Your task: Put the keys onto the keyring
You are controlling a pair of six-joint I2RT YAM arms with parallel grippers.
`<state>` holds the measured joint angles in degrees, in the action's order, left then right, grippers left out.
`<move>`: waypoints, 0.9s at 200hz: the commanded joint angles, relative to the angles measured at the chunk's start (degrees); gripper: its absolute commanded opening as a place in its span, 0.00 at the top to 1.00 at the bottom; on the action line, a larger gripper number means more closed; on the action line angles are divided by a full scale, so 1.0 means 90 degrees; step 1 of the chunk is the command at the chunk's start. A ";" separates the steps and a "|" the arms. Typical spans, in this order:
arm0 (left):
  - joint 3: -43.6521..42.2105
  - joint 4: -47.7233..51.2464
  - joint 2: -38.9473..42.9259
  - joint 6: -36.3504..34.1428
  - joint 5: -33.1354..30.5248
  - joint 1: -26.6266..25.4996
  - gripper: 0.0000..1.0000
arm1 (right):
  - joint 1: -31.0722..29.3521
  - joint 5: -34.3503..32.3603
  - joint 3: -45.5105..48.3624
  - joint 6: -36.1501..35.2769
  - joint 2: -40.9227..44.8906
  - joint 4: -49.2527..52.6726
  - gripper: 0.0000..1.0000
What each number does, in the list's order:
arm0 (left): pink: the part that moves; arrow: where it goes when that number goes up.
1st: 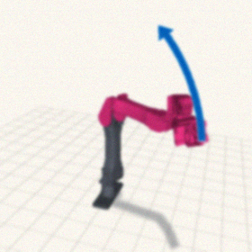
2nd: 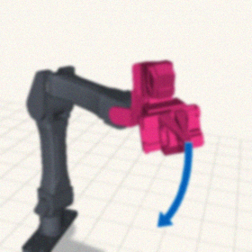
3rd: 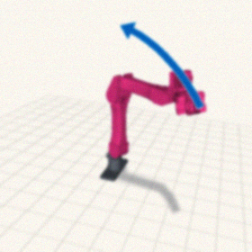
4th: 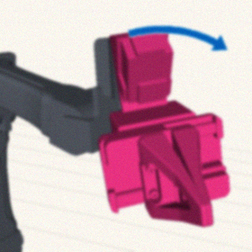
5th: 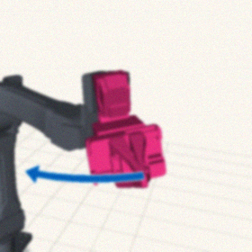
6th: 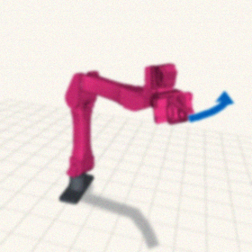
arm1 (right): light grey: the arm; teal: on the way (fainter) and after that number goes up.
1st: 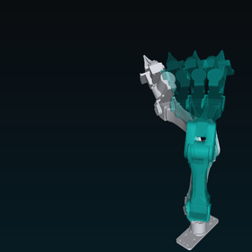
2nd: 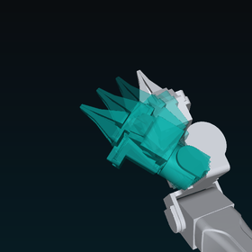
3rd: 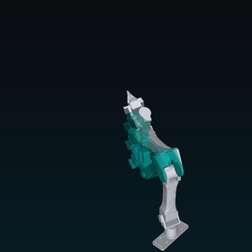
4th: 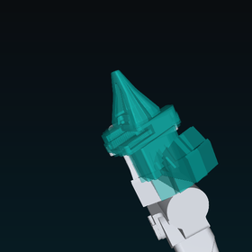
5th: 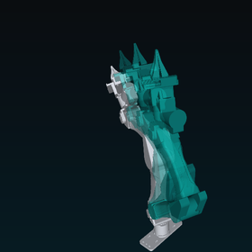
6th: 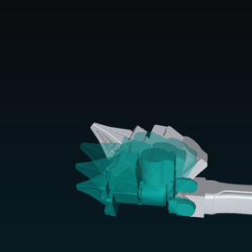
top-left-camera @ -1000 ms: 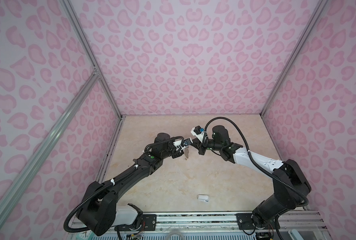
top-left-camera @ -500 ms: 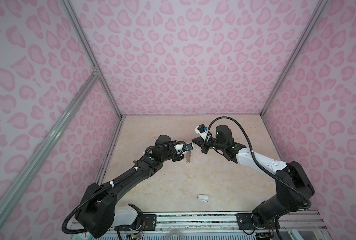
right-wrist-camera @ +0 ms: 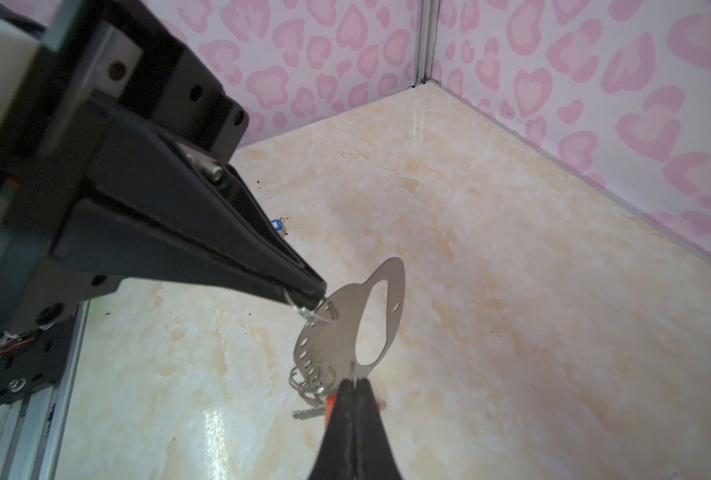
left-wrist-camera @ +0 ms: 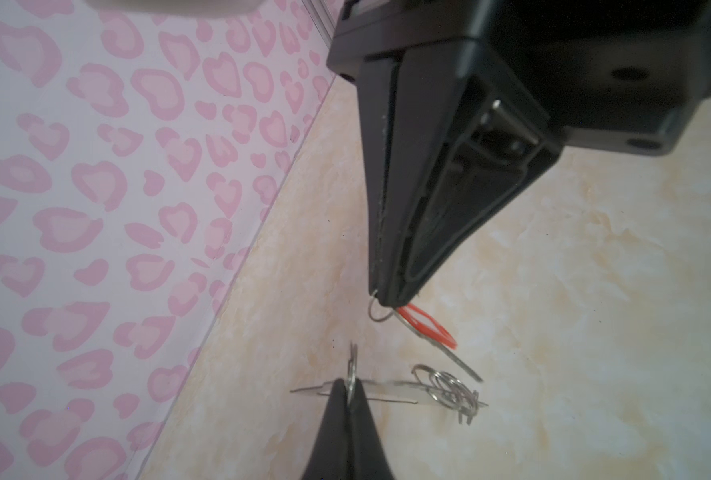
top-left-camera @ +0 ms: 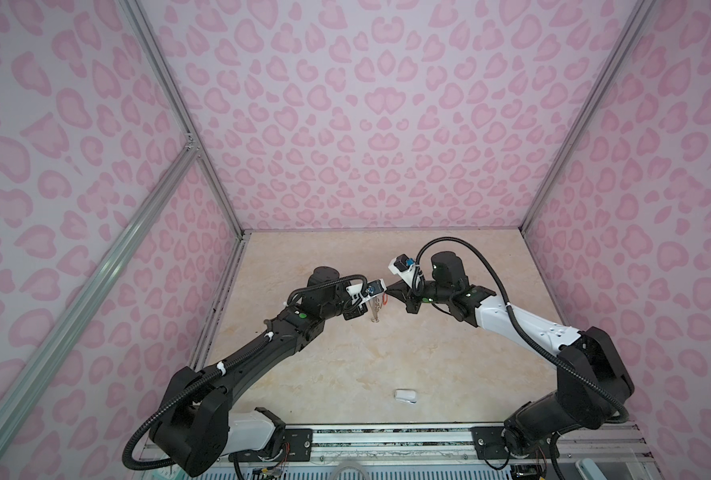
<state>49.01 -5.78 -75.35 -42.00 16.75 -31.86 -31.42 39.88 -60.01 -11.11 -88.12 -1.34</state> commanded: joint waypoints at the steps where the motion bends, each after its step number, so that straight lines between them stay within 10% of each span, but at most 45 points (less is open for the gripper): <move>1: 0.0071 0.0076 0.0017 0.0186 0.0389 0.0032 0.97 | -0.0024 0.0391 -0.0184 0.0224 -0.0007 0.0580 1.00; 91: 0.0095 0.0738 0.0171 0.0081 0.2836 0.0647 0.97 | -0.0435 -0.0943 0.1188 -0.2588 0.1255 -0.0546 1.00; 180: 0.0264 0.1317 0.0045 -0.0009 0.3362 0.0654 0.97 | -0.0571 -0.0934 0.1363 -0.3754 0.1555 -0.0884 1.00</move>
<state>50.15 4.60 -74.46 -41.08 44.69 -26.04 -36.29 30.52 -48.10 -41.43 -74.61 -7.81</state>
